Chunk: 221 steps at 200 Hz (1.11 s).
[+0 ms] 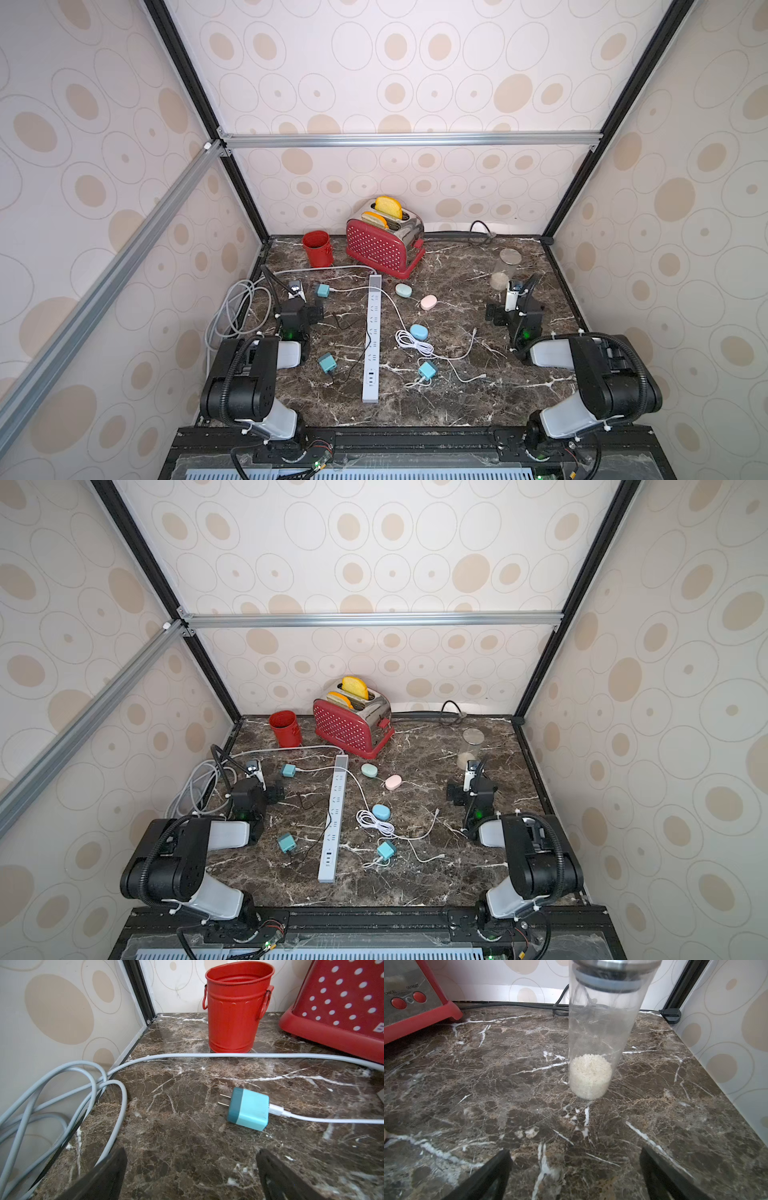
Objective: Charge the bluetooth headset
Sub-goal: Pick up the plug from the center of the board.
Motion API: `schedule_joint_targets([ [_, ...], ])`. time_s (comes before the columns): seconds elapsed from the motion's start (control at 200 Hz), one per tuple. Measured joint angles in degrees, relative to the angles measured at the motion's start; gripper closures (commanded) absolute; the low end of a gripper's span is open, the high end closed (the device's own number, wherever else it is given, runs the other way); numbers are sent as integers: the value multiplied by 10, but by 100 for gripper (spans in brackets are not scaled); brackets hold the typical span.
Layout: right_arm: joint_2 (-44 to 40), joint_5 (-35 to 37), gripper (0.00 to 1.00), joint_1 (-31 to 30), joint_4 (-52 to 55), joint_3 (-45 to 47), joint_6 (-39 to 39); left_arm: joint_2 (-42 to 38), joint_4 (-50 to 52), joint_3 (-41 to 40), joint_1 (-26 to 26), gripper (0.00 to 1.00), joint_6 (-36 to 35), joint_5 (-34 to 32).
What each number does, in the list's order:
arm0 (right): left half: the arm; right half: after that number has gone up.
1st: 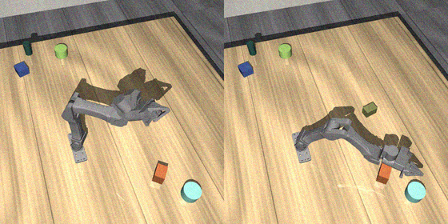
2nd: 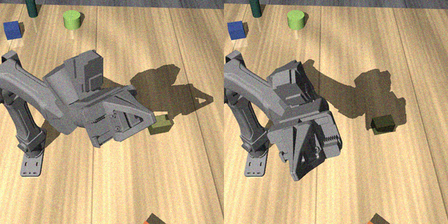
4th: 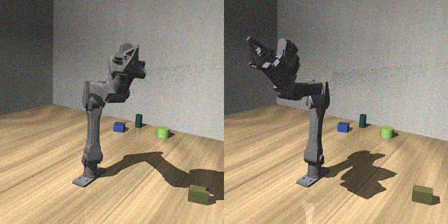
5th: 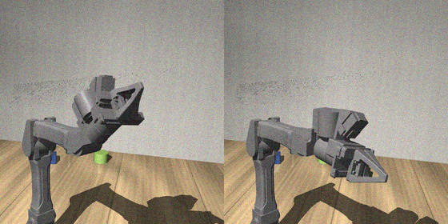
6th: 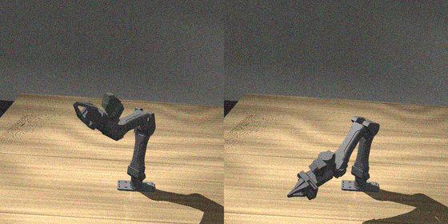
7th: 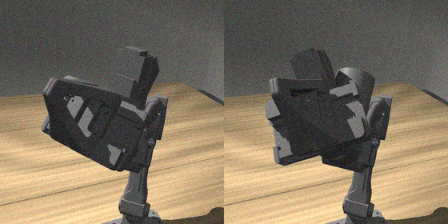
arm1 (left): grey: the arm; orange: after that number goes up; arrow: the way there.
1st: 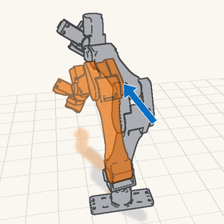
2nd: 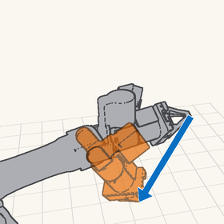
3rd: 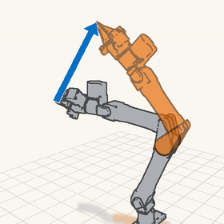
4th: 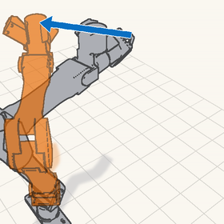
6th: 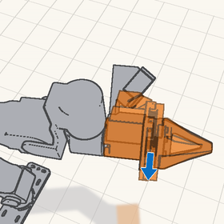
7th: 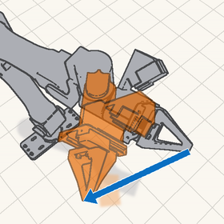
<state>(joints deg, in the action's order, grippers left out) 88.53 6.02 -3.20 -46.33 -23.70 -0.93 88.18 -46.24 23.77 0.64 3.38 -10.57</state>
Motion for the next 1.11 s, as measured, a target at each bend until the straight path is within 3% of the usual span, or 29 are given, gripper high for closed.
schedule_joint_targets([
  [0.916,-3,0,3,0,2,0,-1,-3,4,0,0,1,-3,5],
  [1.107,-104,-7,11,-13,181,-62,5,-76,161,71,-5,2,-8,0],
])
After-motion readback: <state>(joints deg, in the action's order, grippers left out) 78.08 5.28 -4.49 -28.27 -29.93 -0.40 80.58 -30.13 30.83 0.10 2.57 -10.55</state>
